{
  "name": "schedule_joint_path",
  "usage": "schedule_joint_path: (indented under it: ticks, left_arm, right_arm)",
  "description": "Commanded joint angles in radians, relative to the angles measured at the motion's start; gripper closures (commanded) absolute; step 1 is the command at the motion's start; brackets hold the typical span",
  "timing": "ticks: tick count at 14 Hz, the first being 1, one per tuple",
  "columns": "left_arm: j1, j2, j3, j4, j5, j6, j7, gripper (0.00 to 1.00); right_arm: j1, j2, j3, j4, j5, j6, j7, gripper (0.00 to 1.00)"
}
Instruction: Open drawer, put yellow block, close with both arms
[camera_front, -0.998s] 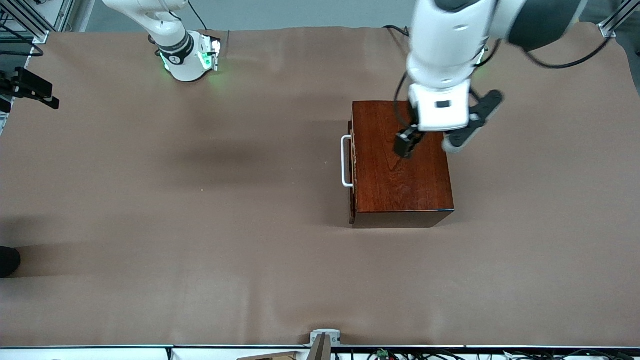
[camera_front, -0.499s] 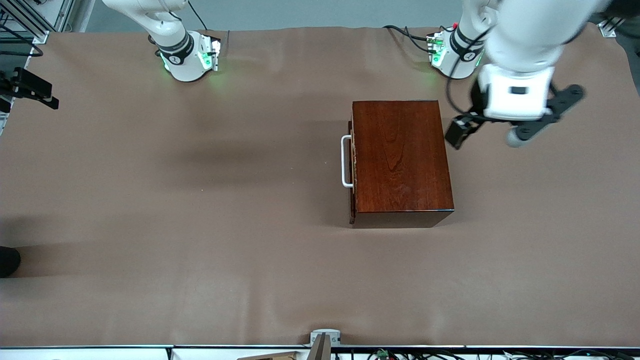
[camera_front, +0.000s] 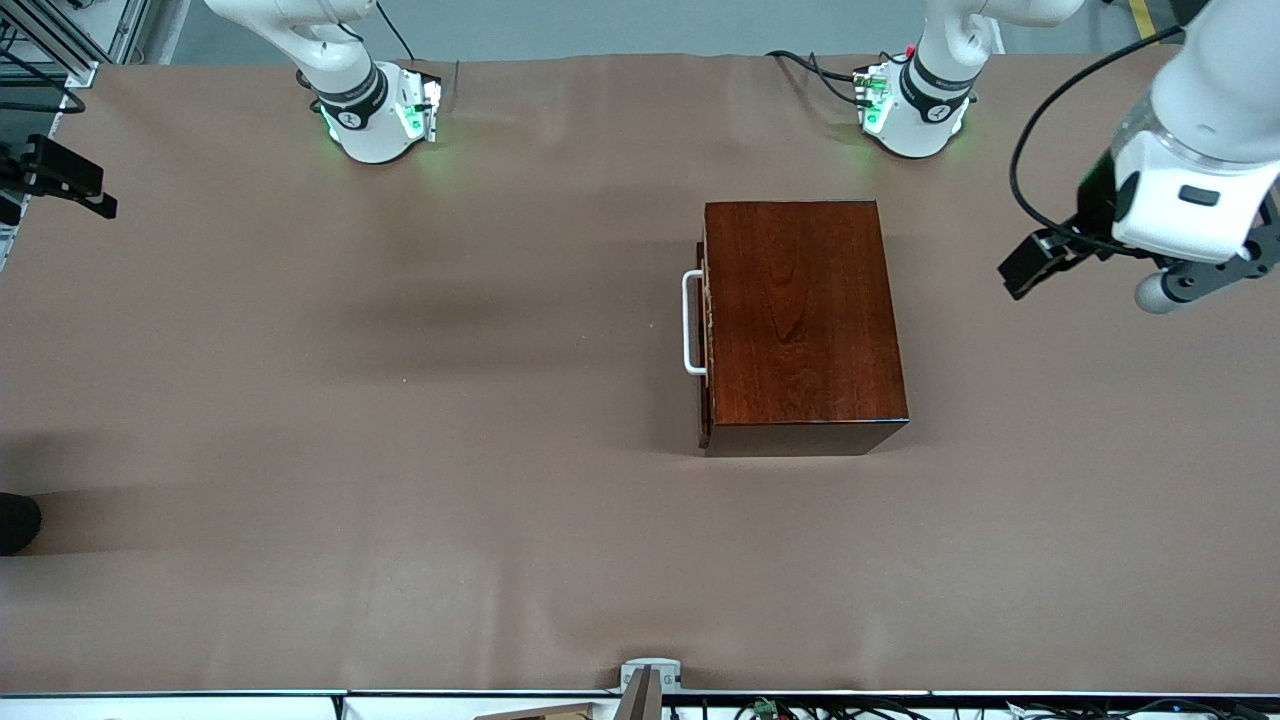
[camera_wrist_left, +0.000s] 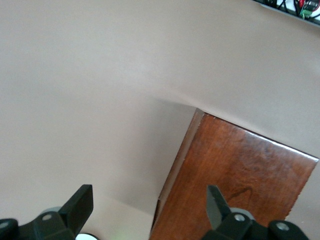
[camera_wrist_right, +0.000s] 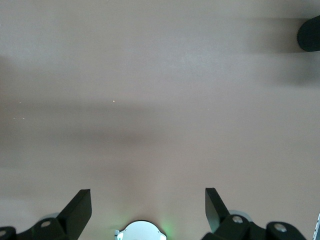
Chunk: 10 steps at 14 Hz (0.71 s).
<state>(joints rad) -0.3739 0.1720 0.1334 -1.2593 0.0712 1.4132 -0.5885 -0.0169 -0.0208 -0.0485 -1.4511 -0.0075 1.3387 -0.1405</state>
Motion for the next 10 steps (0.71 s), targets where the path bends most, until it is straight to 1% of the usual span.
schedule_joint_path:
  ticks: [1,5,7,10]
  left_arm:
    - [0.032,-0.046,-0.009,-0.048,-0.014,0.000,0.080,0.00]
    - [0.078,-0.095,-0.011,-0.094,-0.028,0.000,0.186,0.00]
    - [0.102,-0.138,-0.011,-0.147,-0.028,0.001,0.235,0.00]
    - [0.105,-0.167,-0.011,-0.184,-0.028,0.001,0.256,0.00]
  right_arm:
    - [-0.020,0.004,0.015,0.012,-0.015,-0.009,-0.008,0.00]
    - [-0.027,0.004,0.015,0.009,-0.015,-0.016,-0.008,0.00]
    - [-0.040,0.004,0.015,0.006,-0.015,-0.018,-0.008,0.00]
    - [-0.031,0.004,0.016,0.005,-0.015,-0.030,-0.008,0.00]
